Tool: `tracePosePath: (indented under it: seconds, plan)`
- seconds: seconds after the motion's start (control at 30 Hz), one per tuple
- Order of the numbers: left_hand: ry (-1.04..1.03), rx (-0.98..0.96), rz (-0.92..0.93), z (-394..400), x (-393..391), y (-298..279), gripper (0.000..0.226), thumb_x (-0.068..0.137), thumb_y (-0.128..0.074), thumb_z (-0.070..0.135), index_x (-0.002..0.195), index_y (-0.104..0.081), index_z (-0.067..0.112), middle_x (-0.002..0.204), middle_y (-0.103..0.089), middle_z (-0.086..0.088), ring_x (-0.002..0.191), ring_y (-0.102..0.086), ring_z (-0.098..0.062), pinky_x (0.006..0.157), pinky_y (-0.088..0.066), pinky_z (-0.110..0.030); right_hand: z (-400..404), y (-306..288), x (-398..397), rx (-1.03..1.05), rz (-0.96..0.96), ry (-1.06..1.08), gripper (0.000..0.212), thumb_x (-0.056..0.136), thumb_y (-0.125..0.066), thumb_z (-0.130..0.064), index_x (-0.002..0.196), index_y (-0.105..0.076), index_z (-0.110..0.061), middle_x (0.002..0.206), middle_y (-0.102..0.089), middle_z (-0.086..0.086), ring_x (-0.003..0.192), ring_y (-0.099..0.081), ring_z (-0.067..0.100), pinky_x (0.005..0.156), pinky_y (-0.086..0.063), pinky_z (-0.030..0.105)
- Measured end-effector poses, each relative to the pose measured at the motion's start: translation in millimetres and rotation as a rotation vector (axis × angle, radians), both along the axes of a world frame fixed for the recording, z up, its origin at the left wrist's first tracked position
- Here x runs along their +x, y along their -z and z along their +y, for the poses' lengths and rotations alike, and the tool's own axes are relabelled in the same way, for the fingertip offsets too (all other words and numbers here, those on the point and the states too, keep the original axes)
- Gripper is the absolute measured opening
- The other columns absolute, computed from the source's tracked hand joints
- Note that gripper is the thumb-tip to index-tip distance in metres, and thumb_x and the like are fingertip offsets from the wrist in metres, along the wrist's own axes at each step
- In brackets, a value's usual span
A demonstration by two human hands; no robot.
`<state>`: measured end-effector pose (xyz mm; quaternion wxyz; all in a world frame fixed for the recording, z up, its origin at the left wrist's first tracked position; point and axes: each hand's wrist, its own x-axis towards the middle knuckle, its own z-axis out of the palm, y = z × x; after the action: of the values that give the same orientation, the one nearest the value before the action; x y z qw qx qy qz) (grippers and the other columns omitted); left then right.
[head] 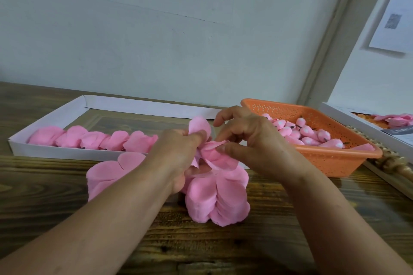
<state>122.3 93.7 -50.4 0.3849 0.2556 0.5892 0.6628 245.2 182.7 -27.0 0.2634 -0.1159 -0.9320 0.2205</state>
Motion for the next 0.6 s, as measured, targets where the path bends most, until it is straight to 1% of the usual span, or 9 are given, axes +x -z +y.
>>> tracePosePath:
  seconds: [0.07,0.13,0.23,0.33,0.4,0.43,0.5,0.53,0.6]
  plan:
    - [0.043,-0.037,0.146,1,1,4,0.024,0.095,-0.055,0.025,0.079,-0.066,0.011,0.078,-0.07,-0.013,0.07,-0.067,-0.026,0.052,-0.057,-0.034,-1,0,0,0.032,-0.036,0.0,0.012,0.077,-0.068,0.003,0.076,-0.07,-0.009,0.106,-0.052,-0.011,0.065,-0.05,0.005,0.068,-0.042,0.016]
    - [0.096,-0.051,0.258,1,3,5,0.033,0.096,-0.052,0.033,0.078,-0.069,0.011,0.082,-0.073,-0.013,0.081,-0.069,-0.031,0.071,-0.058,-0.043,0,0,1,0.054,-0.051,0.021,0.009,0.078,-0.068,0.0,0.077,-0.071,-0.008,0.11,-0.05,-0.013,0.067,-0.053,0.009,0.069,-0.046,0.025]
    - [0.179,-0.057,0.31,-1,5,4,0.039,0.097,-0.048,0.037,0.08,-0.072,0.011,0.087,-0.074,-0.013,0.09,-0.069,-0.032,0.087,-0.053,-0.048,3,0,2,0.028,-0.035,0.034,0.008,0.078,-0.069,0.0,0.077,-0.072,-0.008,0.114,-0.053,-0.01,0.067,-0.055,0.014,0.066,-0.046,0.025]
    - [0.243,-0.066,0.319,-2,4,1,0.045,0.095,-0.045,0.048,0.089,-0.074,0.015,0.092,-0.074,-0.011,0.093,-0.069,-0.029,0.088,-0.053,-0.045,5,2,1,-0.039,0.038,0.032,0.008,0.074,-0.07,0.006,0.076,-0.071,-0.002,0.085,-0.061,-0.003,0.064,-0.052,0.009,0.063,-0.044,0.026]
    - [0.224,-0.04,0.193,-1,1,-1,0.053,0.093,-0.041,0.056,0.078,-0.073,0.018,0.078,-0.074,-0.007,0.077,-0.072,-0.021,0.071,-0.057,-0.036,6,2,1,-0.113,0.087,0.06,0.013,0.074,-0.071,0.006,0.072,-0.069,-0.007,0.069,-0.058,-0.002,0.058,-0.049,0.003,0.065,-0.046,0.029]
    - [0.199,-0.028,0.078,-1,-1,-2,0.053,0.095,-0.04,0.053,0.072,-0.07,0.015,0.067,-0.072,-0.006,0.064,-0.07,-0.018,0.058,-0.056,-0.032,7,2,2,-0.161,0.108,0.072,0.018,0.074,-0.071,0.007,0.07,-0.067,-0.01,0.065,-0.057,-0.002,0.053,-0.047,0.002,0.073,-0.046,0.033]
    - [0.182,0.005,-0.084,-1,-4,-2,0.038,0.099,-0.046,0.033,0.088,-0.067,0.004,0.067,-0.071,-0.013,0.057,-0.068,-0.02,0.048,-0.057,-0.033,8,1,4,-0.247,0.14,0.073,0.024,0.074,-0.069,0.01,0.067,-0.063,-0.012,0.055,-0.054,-0.004,0.045,-0.043,0.0,0.092,-0.03,0.036]
    - [0.204,0.001,-0.11,-2,-5,-1,0.027,0.097,-0.052,0.02,0.1,-0.066,-0.003,0.08,-0.072,-0.02,0.065,-0.068,-0.024,0.053,-0.06,-0.038,8,0,4,-0.271,0.145,0.068,0.026,0.074,-0.068,0.011,0.067,-0.061,-0.012,0.051,-0.052,-0.007,0.043,-0.041,0.0,0.092,-0.03,0.037]
    - [0.246,-0.011,-0.125,-2,-6,0,0.024,0.087,-0.06,0.0,0.107,-0.063,-0.012,0.097,-0.069,-0.028,0.076,-0.069,-0.03,0.067,-0.06,-0.043,8,0,4,-0.306,0.144,0.054,0.026,0.075,-0.067,0.013,0.071,-0.06,-0.012,0.052,-0.051,-0.01,0.046,-0.042,0.004,0.068,-0.049,0.039]
